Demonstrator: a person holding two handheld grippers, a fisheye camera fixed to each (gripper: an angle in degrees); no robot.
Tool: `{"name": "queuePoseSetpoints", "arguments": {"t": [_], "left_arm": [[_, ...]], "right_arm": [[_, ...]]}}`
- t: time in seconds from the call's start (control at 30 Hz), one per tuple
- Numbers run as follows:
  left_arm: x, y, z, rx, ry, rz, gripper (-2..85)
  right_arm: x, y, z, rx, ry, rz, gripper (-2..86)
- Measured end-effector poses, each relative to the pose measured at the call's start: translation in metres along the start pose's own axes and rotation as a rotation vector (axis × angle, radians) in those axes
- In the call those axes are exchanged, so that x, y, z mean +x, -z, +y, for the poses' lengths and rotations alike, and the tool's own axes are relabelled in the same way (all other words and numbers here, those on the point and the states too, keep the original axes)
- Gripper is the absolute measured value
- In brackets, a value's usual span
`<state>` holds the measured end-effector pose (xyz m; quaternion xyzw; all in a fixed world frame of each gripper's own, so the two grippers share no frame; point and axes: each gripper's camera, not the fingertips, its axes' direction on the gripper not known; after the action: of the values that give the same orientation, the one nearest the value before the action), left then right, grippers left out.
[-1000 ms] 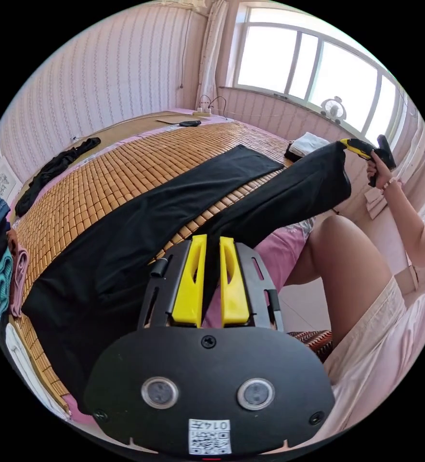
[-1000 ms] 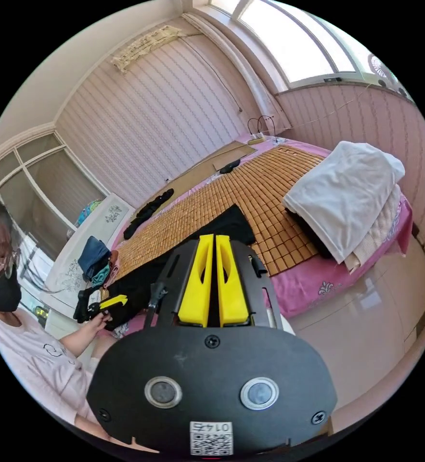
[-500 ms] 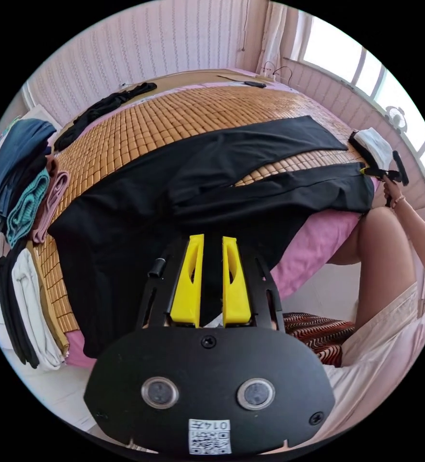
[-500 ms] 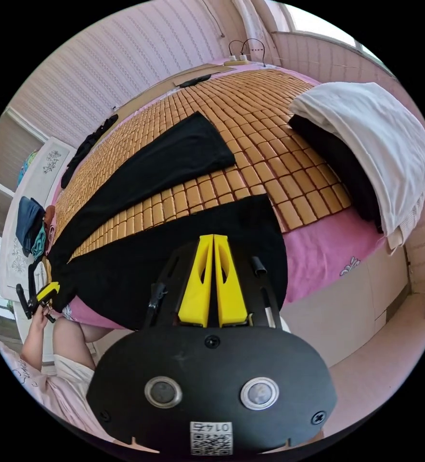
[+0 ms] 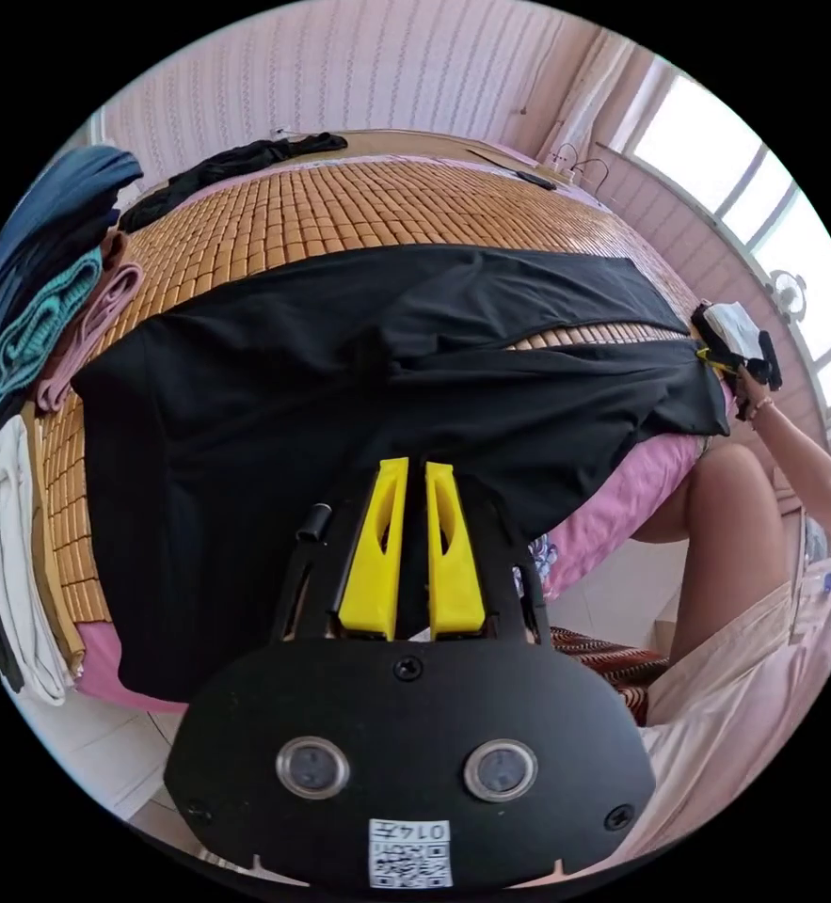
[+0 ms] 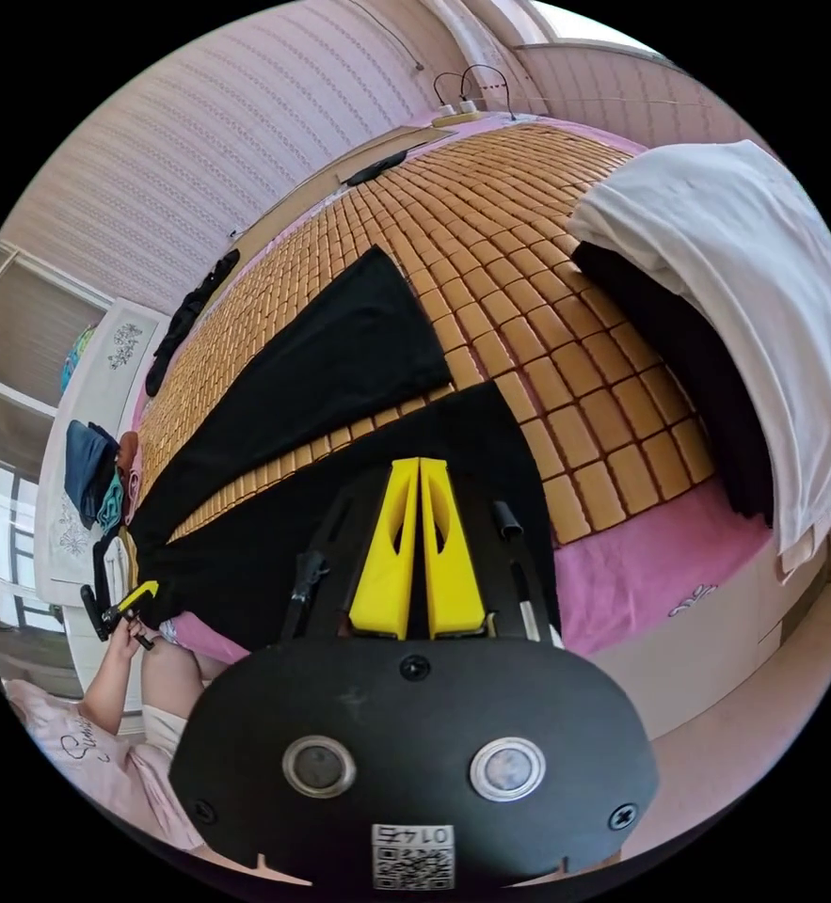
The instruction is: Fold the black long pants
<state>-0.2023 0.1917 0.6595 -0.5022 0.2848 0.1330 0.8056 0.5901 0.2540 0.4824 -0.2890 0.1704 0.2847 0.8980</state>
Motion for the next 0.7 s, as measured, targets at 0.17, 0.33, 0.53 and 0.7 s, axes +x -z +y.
{"name": "queuePoseSetpoints", "arguments": {"t": [0.17,0.33,0.53,0.7], "left_arm": [[-0.017,0.053,0.030,0.090,0.077,-0.100,5.7],[-0.069,0.100,0.103,0.117,0.289,-0.287,7.8],[-0.106,0.095,0.140,0.081,0.364,-0.289,10.7],[-0.130,0.075,0.149,0.057,0.383,-0.258,11.2]], "right_arm": [[-0.094,-0.006,-0.001,-0.020,0.303,-0.070,-0.2],[-0.295,-0.082,0.009,-0.235,0.842,-0.140,-0.3],[-0.520,-0.171,0.059,-0.281,1.249,-0.234,-0.2],[-0.644,-0.247,0.098,-0.374,1.371,-0.194,0.0]]}}
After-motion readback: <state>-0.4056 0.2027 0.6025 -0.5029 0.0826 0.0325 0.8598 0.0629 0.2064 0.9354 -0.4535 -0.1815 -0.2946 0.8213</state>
